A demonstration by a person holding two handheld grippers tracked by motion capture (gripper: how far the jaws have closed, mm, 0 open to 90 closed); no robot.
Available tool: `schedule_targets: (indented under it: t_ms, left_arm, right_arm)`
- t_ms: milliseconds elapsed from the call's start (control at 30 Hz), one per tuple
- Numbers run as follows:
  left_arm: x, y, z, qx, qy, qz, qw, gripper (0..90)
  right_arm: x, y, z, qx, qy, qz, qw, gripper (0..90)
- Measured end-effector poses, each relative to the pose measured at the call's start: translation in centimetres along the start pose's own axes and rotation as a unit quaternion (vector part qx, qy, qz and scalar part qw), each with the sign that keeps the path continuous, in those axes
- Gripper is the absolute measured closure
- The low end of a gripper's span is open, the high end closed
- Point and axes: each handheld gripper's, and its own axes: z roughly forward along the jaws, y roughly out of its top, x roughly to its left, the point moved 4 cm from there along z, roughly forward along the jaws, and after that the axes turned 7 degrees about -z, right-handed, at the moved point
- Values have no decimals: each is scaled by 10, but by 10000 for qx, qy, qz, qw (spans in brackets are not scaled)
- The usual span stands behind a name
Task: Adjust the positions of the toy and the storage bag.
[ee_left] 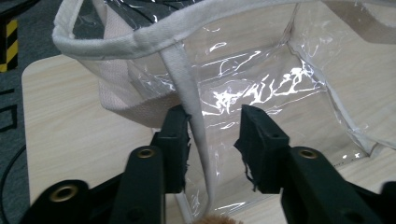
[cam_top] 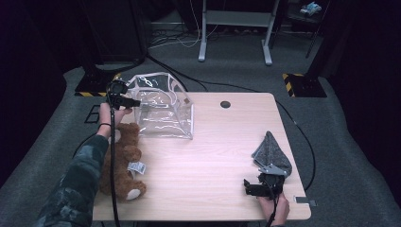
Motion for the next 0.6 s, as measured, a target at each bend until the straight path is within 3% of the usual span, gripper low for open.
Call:
schedule_targets:
  t_ms: [67,133,200,267,300,600]
  left_arm:
    - [2,-1,0,-37,106,-32,9999,732]
    - [4,-1,1,-65,92,-85,9999,751]
    - [3,-3,2,-168,168,-29,9997,794]
    - [1,-5,4,-201,279,198,9992,797]
    - [0,-6,4,-255,296,177,9991,800]
    - [-8,-4,5,-275,119,197,9994,830]
  right_arm:
    - [0,0,0,-1,0,-1,10000,0]
    - [0,0,0,-1,-1,0,10000,0]
    - [0,0,0,0,-2,-1,10000,0]
    - [0,0,0,-1,-1,0,10000,0]
    - [0,0,0,0,-1,1,10000,0]
    - [0,0,0,-1,-2,0,10000,0]
